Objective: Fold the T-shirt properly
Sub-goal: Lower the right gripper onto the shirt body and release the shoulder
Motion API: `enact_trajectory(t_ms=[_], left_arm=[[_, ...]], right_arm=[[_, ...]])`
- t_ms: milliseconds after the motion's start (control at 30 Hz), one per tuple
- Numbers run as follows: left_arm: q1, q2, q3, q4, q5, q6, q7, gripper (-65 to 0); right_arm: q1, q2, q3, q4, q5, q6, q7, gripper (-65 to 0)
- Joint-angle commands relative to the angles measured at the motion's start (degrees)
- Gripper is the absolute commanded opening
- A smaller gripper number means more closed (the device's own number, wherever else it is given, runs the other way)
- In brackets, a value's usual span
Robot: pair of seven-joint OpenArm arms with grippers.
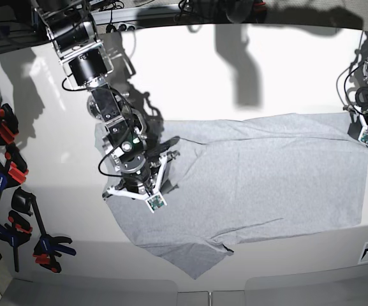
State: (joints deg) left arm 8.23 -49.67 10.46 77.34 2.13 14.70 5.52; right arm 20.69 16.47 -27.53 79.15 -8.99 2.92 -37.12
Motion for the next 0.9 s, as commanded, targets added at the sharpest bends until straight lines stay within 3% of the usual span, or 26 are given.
enact_trajectory(t_ms=[0, 267, 367, 433, 633, 867], left_arm=[[-0.81, -1.44, -0.66, 0.57, 0.33, 0.15, -1.31, -65.0], [-0.81, -1.44, -0.66, 0.31, 0.35, -0.24, -1.36, -65.0], [-0.81, -1.33, -0.66, -0.92, 0.35, -1.22, -1.66, -65.0], [-0.81, -0.81, -0.66, -2.47, 0.35, -1.27, -3.08, -65.0], [-0.85, 2.34, -0.66, -5.16, 0.44, -1.27, -8.44, -65.0], [-3.48, 4.26, -0.66, -5.90, 1.38, -1.29, -9.46, -65.0]], right_arm=[[2.03, 0.20, 0.52, 1.62, -1.55, -2.21, 0.50, -65.0], [2.14, 0.20, 0.52, 3.10, -4.55, -4.44, -1.95, -65.0], [2.12, 0.20, 0.52, 3.10, -6.23, -9.35, -2.58, -65.0], [2.14, 0.22, 0.52, 3.10, -8.35, -10.88, -2.97, -65.0], [2.12, 0.20, 0.52, 3.08, -8.66, -10.23, -3.02, -65.0], [2.12, 0.20, 0.52, 3.08, -7.30, -10.16, -2.82, -65.0]])
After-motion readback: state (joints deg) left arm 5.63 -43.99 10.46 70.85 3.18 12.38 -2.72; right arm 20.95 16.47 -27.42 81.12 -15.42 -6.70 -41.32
